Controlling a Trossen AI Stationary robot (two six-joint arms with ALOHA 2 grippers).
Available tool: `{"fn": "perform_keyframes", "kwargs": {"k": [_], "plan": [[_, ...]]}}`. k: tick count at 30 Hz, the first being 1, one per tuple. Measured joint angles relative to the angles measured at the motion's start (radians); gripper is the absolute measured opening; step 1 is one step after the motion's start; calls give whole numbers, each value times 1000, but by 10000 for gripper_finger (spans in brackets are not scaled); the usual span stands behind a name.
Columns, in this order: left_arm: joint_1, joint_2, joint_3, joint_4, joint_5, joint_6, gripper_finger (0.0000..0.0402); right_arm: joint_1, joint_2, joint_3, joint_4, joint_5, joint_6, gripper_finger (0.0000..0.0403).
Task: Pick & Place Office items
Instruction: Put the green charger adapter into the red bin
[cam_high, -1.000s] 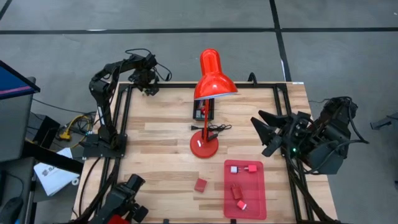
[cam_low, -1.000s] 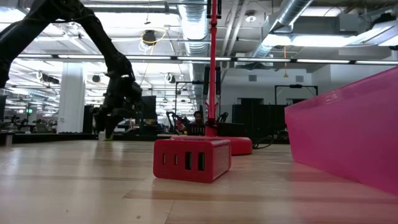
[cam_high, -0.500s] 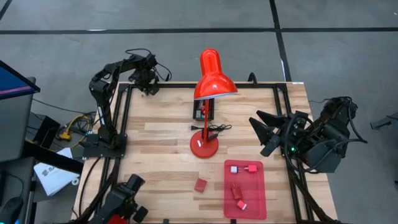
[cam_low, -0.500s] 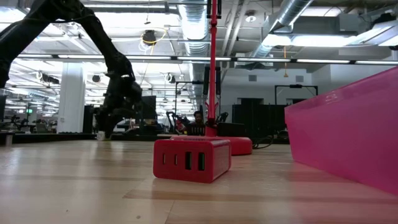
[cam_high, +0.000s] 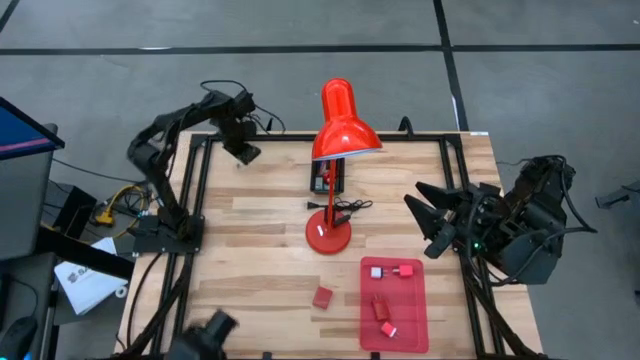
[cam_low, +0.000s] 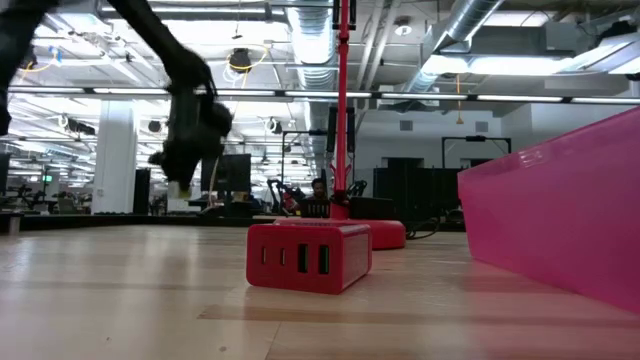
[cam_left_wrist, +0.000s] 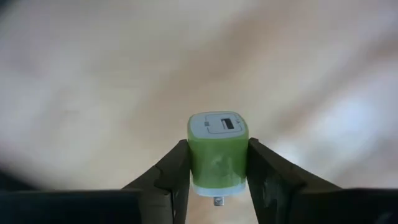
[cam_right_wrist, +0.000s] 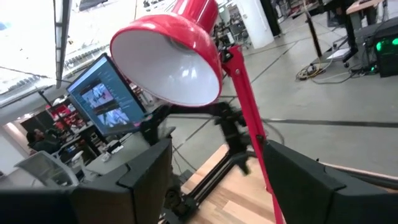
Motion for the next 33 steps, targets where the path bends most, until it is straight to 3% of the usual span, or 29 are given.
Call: {"fn": "perform_keyframes", "kwargs": {"k": [7,12,16,20,24,29,33], "plan": [[-280,-387,-258,39,142,-32,117,30,0,0,-1,43,-27,245],[-594,-644,-426,133,181,-281,117,29,-4,0,-2,44,-50,245],[-904,-738,-506,293,189,-500,117,16,-7,0,-1,45,-50,245],[-1153,-694,-558,475,164,-643,117,16,-6,0,2,45,-50,245],[-1274,-548,-562,701,151,-619,117,16,-6,0,12,45,-50,245],[-1261,-295,-460,1035,151,-565,117,18,1,0,25,44,-41,245],[-1220,-86,-249,1083,150,-480,120,19,10,0,27,45,-17,245]]}}
